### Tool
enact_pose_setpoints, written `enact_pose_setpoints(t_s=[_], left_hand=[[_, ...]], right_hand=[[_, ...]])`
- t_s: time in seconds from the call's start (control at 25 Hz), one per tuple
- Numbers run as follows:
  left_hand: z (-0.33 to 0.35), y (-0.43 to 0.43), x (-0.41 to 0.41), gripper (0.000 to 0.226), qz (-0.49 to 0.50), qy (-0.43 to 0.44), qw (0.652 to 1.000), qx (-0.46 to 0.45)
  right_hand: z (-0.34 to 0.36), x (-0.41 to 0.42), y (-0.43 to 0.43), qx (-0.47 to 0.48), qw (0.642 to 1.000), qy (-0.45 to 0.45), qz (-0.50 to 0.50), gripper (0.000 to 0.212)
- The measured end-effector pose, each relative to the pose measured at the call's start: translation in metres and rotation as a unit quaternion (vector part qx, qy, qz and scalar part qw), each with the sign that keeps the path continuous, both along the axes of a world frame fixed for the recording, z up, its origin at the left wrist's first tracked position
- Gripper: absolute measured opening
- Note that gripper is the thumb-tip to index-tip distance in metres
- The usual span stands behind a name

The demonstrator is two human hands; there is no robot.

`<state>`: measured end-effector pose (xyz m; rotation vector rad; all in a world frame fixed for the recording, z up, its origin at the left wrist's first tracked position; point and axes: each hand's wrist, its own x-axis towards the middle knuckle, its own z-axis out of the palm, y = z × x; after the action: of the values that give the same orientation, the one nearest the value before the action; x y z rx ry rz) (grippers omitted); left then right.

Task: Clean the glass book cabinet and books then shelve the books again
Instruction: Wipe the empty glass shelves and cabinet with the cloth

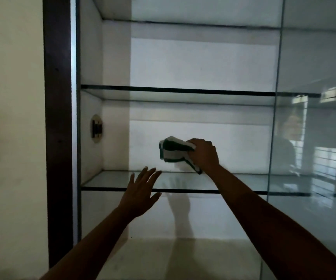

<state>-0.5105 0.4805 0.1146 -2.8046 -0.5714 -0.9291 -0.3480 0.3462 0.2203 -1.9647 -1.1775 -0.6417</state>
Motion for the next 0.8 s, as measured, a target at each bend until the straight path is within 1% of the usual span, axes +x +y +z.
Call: enact_pose_setpoints(t_s=[0.04,0.08,0.12,0.16,0.24,0.28,0.36,0.44,0.56,0.64,0.68,0.72,0.76,0.8], left_hand=[[-0.004,0.005,0.005,0.074,0.006,-0.016,1.0,0.009],[-0.01,0.008,0.008,0.075,0.011,-0.021,0.999,0.032],[-0.014,0.008,0.008,0.072,0.017,-0.014,0.999,0.044],[-0.019,0.012,0.009,0.068,0.017,-0.022,0.998,0.054],[-0.028,0.01,0.005,0.066,0.006,-0.04,0.999,0.035],[-0.032,0.008,0.002,0.067,0.005,-0.051,0.998,0.032],[-0.031,0.007,-0.005,0.068,0.004,-0.05,0.998,0.023],[-0.029,0.011,-0.009,0.072,0.016,-0.021,1.0,0.007],[-0.025,0.017,-0.004,0.073,0.046,0.019,0.998,0.034],[-0.027,0.019,0.0,0.073,0.064,0.038,0.996,0.054],[-0.031,0.02,0.001,0.072,0.073,0.034,0.995,0.062],[-0.035,0.019,0.003,0.071,0.081,0.024,0.994,0.065],[-0.038,0.018,0.004,0.069,0.084,0.01,0.994,0.064],[-0.038,0.018,0.004,0.068,0.086,-0.001,0.994,0.062]], right_hand=[[-0.005,0.008,0.014,-0.035,0.998,-0.047,-0.018,0.033],[-0.016,0.016,0.022,-0.101,0.99,-0.095,-0.034,0.045],[-0.029,0.019,0.024,-0.156,0.979,-0.127,-0.028,0.057],[-0.043,0.018,0.022,-0.177,0.975,-0.133,0.008,0.063],[-0.07,0.012,0.011,-0.123,0.976,-0.133,0.118,0.059],[-0.081,0.005,0.006,-0.111,0.974,-0.123,0.155,0.058],[-0.095,-0.004,-0.001,-0.124,0.967,-0.127,0.183,0.059],[-0.107,-0.009,0.0,-0.149,0.966,-0.142,0.157,0.064],[-0.11,-0.005,0.007,-0.181,0.968,-0.15,0.085,0.068],[-0.107,0.002,0.012,-0.202,0.964,-0.162,0.059,0.063],[-0.109,0.005,0.015,-0.207,0.96,-0.182,0.047,0.059],[-0.113,0.008,0.017,-0.178,0.957,-0.225,0.032,0.053],[-0.117,0.011,0.022,-0.121,0.956,-0.267,0.018,0.048],[-0.123,0.014,0.027,-0.066,0.955,-0.288,0.011,0.044]])
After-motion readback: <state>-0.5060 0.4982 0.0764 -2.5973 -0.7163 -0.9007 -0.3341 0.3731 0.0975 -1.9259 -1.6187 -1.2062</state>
